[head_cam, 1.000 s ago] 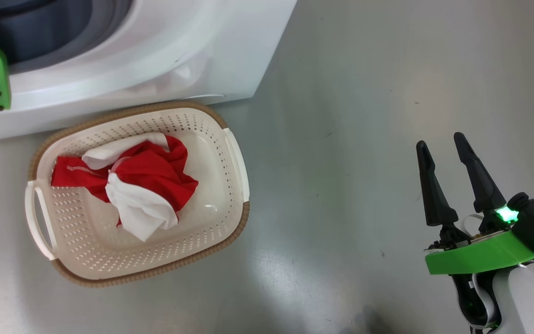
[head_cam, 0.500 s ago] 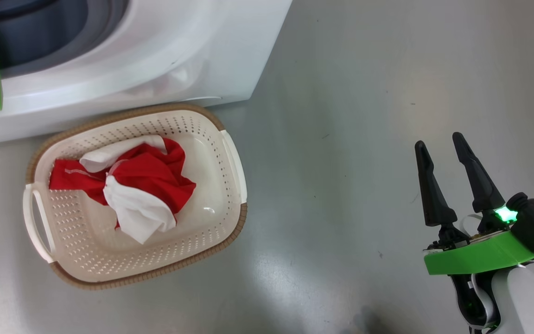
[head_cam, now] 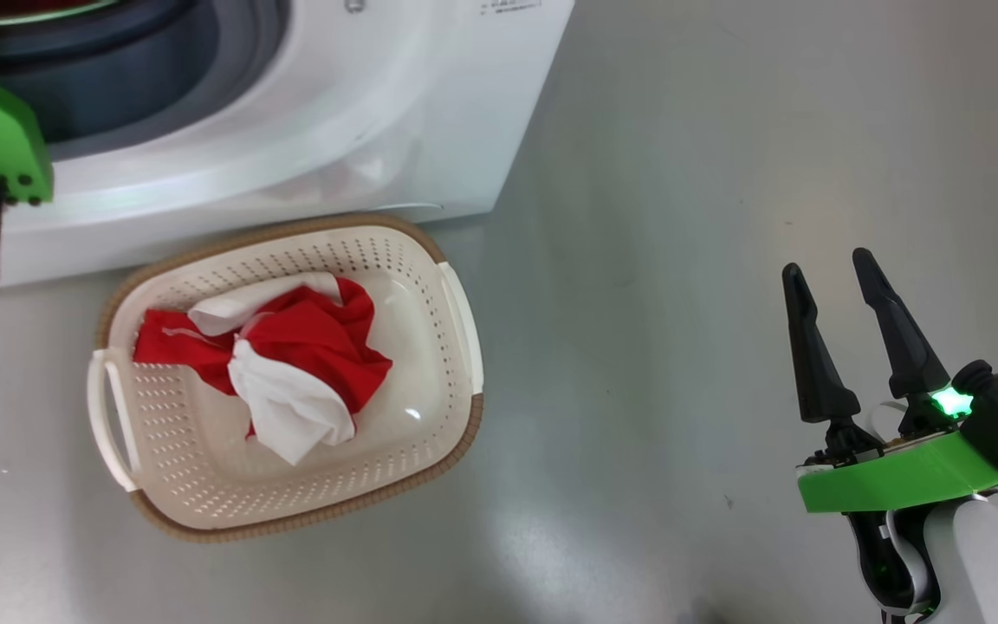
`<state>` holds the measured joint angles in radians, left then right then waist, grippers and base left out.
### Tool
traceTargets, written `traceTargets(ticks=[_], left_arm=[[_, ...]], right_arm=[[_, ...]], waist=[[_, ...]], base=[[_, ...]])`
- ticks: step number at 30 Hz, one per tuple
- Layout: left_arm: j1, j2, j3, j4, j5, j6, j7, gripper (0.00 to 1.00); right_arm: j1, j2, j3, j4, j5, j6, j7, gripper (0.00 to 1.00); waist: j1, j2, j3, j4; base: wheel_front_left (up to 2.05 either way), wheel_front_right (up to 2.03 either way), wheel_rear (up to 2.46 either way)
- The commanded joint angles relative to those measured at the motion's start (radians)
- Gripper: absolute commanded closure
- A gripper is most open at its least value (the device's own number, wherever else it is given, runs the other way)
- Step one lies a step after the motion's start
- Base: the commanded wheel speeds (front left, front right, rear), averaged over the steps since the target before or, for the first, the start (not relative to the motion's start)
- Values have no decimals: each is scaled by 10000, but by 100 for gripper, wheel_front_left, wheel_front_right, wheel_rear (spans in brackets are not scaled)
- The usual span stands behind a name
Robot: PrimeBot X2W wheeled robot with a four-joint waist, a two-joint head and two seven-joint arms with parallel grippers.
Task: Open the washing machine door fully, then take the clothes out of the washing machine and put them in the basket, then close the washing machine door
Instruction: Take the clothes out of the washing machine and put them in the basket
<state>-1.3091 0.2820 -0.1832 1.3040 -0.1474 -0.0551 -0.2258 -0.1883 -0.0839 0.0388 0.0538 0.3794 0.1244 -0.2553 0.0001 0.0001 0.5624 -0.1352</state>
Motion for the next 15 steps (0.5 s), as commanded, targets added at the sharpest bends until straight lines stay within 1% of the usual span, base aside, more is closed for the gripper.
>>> traceTargets(ticks=[1, 5, 9, 15], left_arm=[[206, 404, 188, -216, -122, -77, -160, 100], [627, 253, 481, -624, -518, -225, -339, 100], [1440, 135, 919, -1915, -888, -311, -355, 100], [2827, -187, 1448, -3890, -990, -401, -357, 100]], right_arm=[[159, -83, 111, -184, 33, 63, -65, 0], [266, -116, 53, -143, 31, 63, -65, 0], [407, -148, 24, -98, 27, 63, -65, 0], [683, -209, -36, -29, 40, 63, -65, 0]], waist=[[-1, -1, -191, 134], [-1, -1, -485, 293], [-1, -1, -830, 445], [-1, -1, -1312, 690]], base=[[0, 0, 0], [0, 0, 0], [0, 0, 0], [0, 0, 0]])
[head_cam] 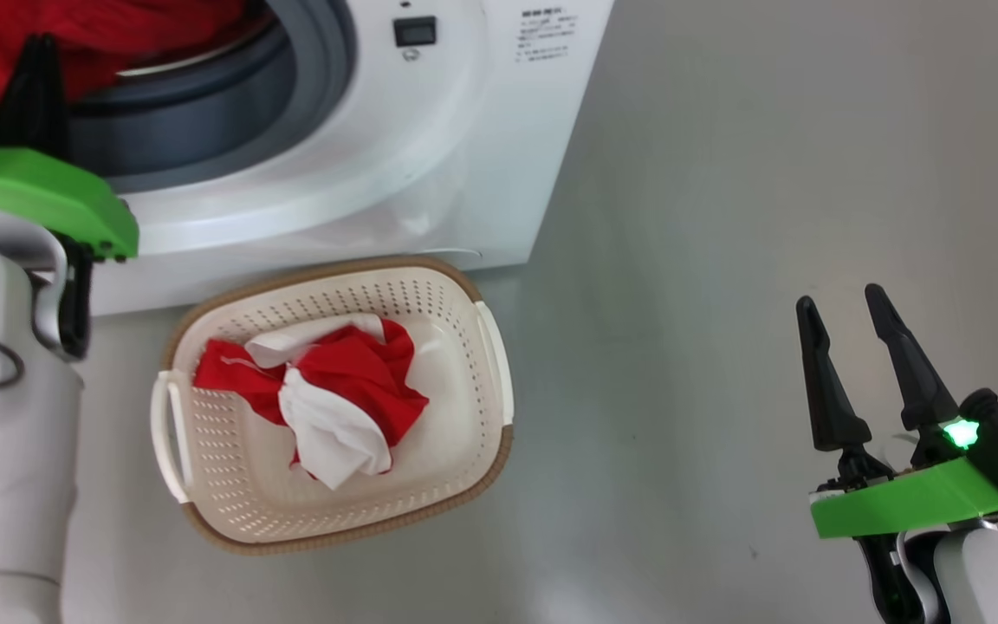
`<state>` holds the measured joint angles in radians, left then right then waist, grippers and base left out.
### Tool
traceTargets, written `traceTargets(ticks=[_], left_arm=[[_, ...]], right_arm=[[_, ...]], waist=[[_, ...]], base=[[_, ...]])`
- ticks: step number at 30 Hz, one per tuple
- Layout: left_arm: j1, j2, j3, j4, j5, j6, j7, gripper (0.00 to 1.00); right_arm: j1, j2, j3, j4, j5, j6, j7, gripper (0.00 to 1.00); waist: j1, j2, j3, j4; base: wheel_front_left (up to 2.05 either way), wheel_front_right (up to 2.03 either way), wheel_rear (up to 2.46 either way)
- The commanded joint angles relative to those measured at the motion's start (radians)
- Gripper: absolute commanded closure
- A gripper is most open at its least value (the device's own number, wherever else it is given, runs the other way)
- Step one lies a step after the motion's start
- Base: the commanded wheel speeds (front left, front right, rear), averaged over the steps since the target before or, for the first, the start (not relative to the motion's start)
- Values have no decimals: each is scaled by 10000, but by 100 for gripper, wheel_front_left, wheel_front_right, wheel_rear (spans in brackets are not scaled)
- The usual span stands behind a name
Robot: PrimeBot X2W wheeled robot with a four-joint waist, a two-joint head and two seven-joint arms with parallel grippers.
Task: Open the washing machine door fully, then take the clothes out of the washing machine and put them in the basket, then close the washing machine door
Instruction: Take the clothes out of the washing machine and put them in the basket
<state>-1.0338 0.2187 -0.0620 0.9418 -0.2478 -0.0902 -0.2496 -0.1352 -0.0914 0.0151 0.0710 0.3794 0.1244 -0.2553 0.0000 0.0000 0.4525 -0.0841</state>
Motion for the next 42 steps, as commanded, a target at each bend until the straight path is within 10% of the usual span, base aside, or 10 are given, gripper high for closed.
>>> traceTargets(ticks=[1, 42], left_arm=[[266, 370, 350, -578, -4, -68, -120, 100], [5283, -1468, 2059, -10382, -492, -404, -122, 100]], right_arm=[[185, -143, 191, -194, 42, 63, -65, 0], [739, -173, 73, -174, 115, 63, -65, 0]], waist=[[0, 0, -273, 216], [0, 0, -1011, 604]], base=[[0, 0, 0], [0, 0, 0]])
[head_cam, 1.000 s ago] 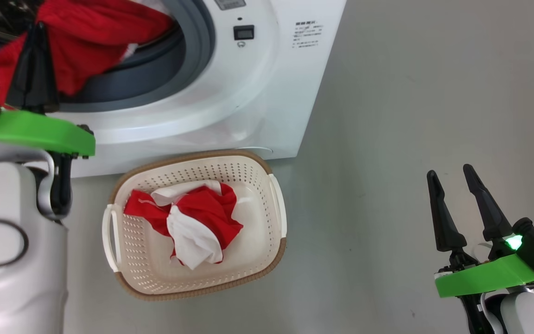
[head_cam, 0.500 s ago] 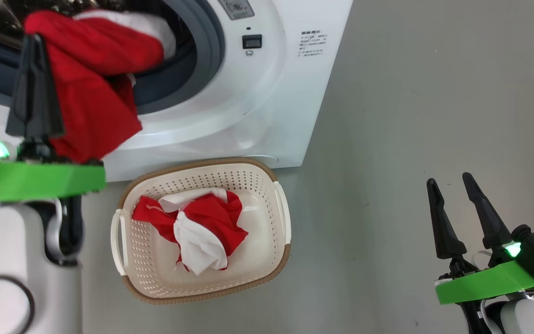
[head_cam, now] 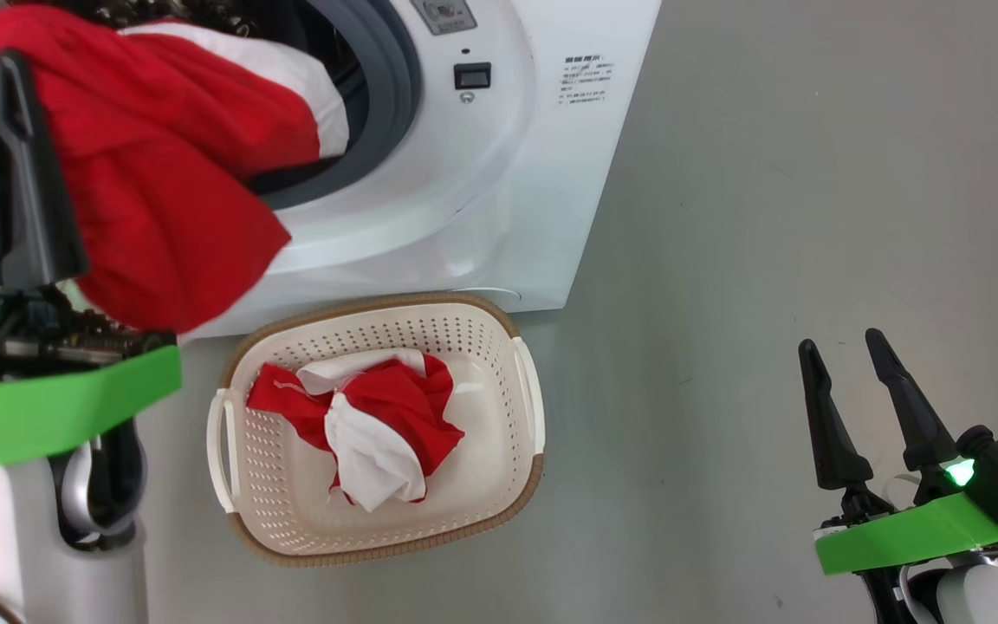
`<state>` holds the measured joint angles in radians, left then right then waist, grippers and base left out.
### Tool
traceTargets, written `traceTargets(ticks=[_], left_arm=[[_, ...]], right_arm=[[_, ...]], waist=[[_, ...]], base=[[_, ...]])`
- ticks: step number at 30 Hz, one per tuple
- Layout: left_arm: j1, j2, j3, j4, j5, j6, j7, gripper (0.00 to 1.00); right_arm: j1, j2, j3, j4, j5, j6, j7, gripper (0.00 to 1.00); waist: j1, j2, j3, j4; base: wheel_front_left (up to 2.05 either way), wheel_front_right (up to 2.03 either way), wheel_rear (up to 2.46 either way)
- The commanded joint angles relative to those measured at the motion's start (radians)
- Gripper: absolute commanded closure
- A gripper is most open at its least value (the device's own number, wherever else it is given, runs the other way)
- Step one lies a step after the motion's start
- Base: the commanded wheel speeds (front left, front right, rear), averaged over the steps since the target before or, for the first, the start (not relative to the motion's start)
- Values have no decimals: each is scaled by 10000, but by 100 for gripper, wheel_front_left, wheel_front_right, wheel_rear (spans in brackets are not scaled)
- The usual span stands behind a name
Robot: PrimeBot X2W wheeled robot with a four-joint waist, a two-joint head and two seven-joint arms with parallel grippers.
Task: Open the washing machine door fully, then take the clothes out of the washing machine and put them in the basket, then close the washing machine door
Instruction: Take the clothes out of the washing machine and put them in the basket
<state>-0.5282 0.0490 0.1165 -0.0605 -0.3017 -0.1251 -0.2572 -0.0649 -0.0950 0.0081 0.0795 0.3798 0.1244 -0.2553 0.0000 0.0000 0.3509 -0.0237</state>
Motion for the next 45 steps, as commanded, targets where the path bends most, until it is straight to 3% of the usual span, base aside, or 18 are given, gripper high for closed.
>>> traceTargets(ticks=[1, 6, 16, 45], left_arm=[[283, 213, 255, -507, 63, -55, -45, 100], [588, 186, 0, -603, 159, -55, -45, 100], [944, 122, -425, 619, 160, -55, -45, 100], [-170, 124, -1330, 7764, 546, -55, -45, 100]], right_arm=[[33, -134, 144, -260, 109, 63, -65, 0], [10, -124, 138, -265, 104, 63, -65, 0], [-116, -93, 144, -283, 112, 63, -65, 0], [-1068, 176, 156, -530, 68, 63, -65, 0]], waist=[[0, 0, 16, -6], [0, 0, 75, -1], [0, 0, 277, -49], [0, 0, 2298, -487]], base=[[0, 0, 0], [0, 0, 0], [0, 0, 0], [0, 0, 0]])
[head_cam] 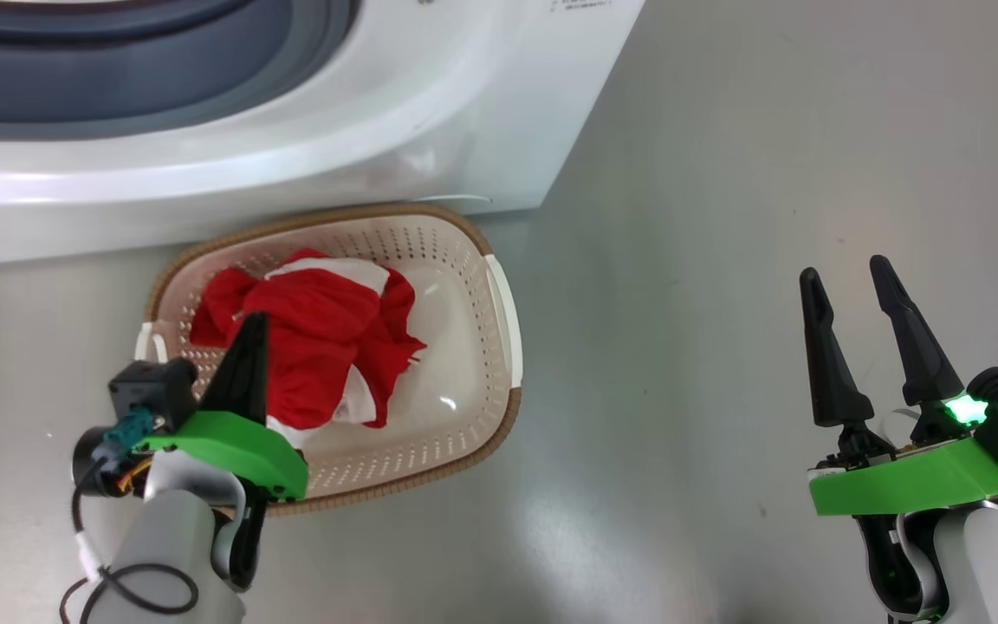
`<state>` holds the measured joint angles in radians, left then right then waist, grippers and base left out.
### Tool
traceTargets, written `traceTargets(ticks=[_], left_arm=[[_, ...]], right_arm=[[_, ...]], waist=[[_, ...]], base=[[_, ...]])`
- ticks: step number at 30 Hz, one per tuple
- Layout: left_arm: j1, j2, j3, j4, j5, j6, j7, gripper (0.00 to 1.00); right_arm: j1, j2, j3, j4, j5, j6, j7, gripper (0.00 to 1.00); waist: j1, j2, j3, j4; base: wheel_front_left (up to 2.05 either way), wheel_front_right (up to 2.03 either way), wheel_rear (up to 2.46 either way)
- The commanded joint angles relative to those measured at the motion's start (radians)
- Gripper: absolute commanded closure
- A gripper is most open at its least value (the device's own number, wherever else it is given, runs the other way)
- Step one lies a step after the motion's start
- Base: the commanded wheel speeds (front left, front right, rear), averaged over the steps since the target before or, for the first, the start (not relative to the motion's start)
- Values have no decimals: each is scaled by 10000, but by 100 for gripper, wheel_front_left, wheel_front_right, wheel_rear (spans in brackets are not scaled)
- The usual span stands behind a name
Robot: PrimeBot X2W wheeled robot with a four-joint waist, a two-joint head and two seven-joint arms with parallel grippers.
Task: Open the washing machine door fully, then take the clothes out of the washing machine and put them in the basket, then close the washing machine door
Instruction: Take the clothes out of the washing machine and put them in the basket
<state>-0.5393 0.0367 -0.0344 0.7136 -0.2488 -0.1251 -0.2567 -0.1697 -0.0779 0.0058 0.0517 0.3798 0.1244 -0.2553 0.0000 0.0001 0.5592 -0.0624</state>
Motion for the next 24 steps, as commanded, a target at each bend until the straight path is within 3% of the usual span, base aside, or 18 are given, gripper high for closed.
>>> traceTargets(ticks=[1, 24], left_arm=[[-131, 272, 118, 220, 11, -55, -51, 100], [-2147, 713, -723, 3657, -369, -55, -51, 100]], right_arm=[[-40, 13, 192, -256, 67, 63, -65, 0], [-605, 132, 360, -427, 30, 63, -65, 0]], waist=[[0, -1, 286, -121], [0, -1, 1516, -388]], base=[[0, 0, 0], [0, 0, 0]])
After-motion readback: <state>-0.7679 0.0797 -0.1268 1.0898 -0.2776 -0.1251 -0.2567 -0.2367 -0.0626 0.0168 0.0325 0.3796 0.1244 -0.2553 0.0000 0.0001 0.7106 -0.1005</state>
